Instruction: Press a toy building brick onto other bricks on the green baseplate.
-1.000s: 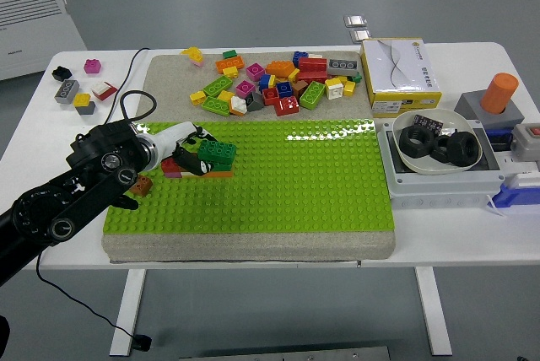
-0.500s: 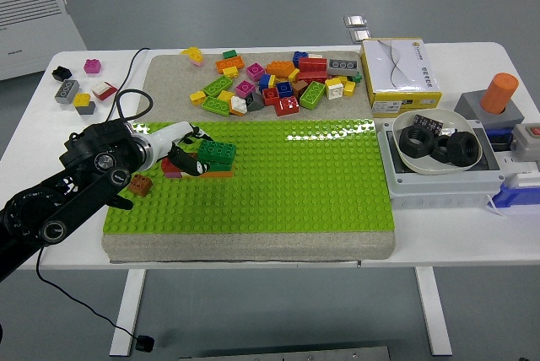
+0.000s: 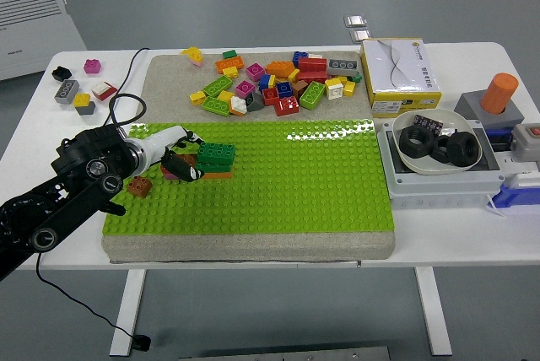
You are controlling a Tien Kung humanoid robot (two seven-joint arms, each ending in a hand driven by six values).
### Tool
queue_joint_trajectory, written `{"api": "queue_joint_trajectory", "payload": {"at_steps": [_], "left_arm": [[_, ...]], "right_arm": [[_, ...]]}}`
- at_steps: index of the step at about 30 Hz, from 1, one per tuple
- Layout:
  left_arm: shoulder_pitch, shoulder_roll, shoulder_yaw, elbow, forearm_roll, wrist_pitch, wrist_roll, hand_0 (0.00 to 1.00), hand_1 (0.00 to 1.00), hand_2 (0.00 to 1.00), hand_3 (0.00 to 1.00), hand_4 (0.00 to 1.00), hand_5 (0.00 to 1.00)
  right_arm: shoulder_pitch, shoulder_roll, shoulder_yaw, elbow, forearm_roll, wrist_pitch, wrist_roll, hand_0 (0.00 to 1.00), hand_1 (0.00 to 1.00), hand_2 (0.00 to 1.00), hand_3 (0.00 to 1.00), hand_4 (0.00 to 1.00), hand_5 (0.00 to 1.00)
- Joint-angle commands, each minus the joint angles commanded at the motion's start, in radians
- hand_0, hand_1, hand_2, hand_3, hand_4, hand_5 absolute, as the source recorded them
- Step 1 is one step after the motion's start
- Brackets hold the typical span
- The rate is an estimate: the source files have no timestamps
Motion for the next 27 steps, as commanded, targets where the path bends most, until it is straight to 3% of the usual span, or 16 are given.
{"api": "queue_joint_trajectory", "payload": {"at_steps": [15,22,27], "left_arm": [[0.0,-0.01,-0.002,-0.013,0.014,0.021,-0.017,0.908,0.997,0.998,0.823,0.706,0.017],[0.007,-0.022,-0.017,-0.067,0.088,0.06,-0.045,0.906,0.996,0.998,0.829,0.716,0.02],[0.029,-0.01,-0.027,-0.142,0.165,0.053,-0.025,0.906,0.996,0.998,0.82,0.75,0.069]], "right_arm": [[-0.001,0.002,-0.006,-0.001,0.0,-0.001,-0.001,0.513,0.692,0.58,0.736,0.815,0.819],[-0.003,0.004,-0.01,0.0,0.0,-0.002,-0.002,0.513,0.692,0.578,0.736,0.816,0.818],[-0.006,0.004,-0.011,0.0,0.0,-0.002,-0.002,0.513,0.692,0.579,0.737,0.815,0.817]]}}
